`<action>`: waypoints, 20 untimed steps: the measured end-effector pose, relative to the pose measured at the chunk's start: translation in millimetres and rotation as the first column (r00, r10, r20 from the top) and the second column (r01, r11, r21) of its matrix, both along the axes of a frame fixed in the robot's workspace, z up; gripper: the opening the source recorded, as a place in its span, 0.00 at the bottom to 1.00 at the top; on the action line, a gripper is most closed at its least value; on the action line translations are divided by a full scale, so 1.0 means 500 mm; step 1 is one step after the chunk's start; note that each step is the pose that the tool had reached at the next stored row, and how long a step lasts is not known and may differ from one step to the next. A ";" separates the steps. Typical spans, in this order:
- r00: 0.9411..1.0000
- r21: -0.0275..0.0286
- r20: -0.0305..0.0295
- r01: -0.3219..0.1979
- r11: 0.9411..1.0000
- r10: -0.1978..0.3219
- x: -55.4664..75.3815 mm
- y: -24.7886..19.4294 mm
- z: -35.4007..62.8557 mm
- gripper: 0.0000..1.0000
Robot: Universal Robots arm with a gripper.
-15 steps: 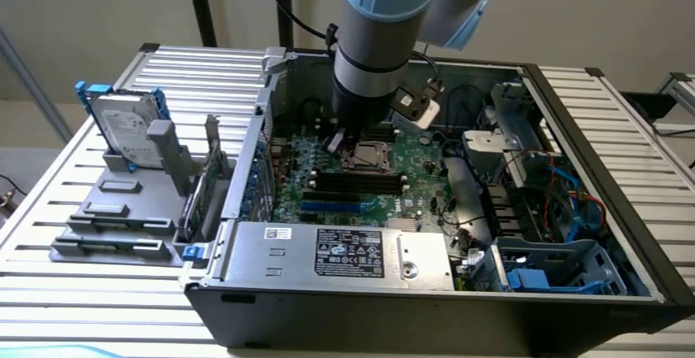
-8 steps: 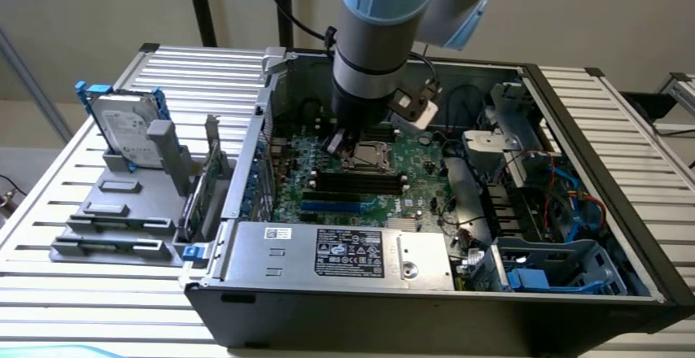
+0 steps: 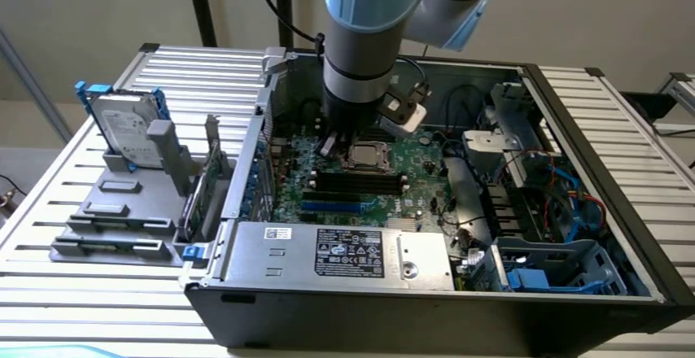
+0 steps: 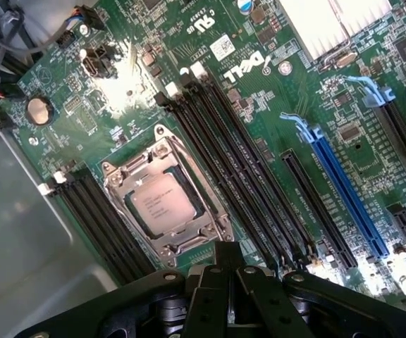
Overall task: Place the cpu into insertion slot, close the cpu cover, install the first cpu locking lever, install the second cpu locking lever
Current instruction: 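Install the second cpu locking lever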
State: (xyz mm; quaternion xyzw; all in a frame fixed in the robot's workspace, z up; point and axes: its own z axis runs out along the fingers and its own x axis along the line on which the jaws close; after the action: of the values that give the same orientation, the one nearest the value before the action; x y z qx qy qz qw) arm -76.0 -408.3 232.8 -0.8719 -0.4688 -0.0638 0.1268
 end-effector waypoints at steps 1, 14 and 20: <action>1.000 0.000 0.002 0.000 1.000 0.000 0.000 0.0006 -0.004 0.11; 1.000 0.000 0.011 0.000 1.000 0.000 -0.010 0.0025 -0.043 0.11; 1.000 0.000 0.011 0.000 1.000 0.000 -0.013 0.0039 -0.053 0.11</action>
State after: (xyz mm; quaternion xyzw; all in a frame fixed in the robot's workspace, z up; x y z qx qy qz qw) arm -82.7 -406.4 206.3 -0.8715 -0.4694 -0.0684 0.1243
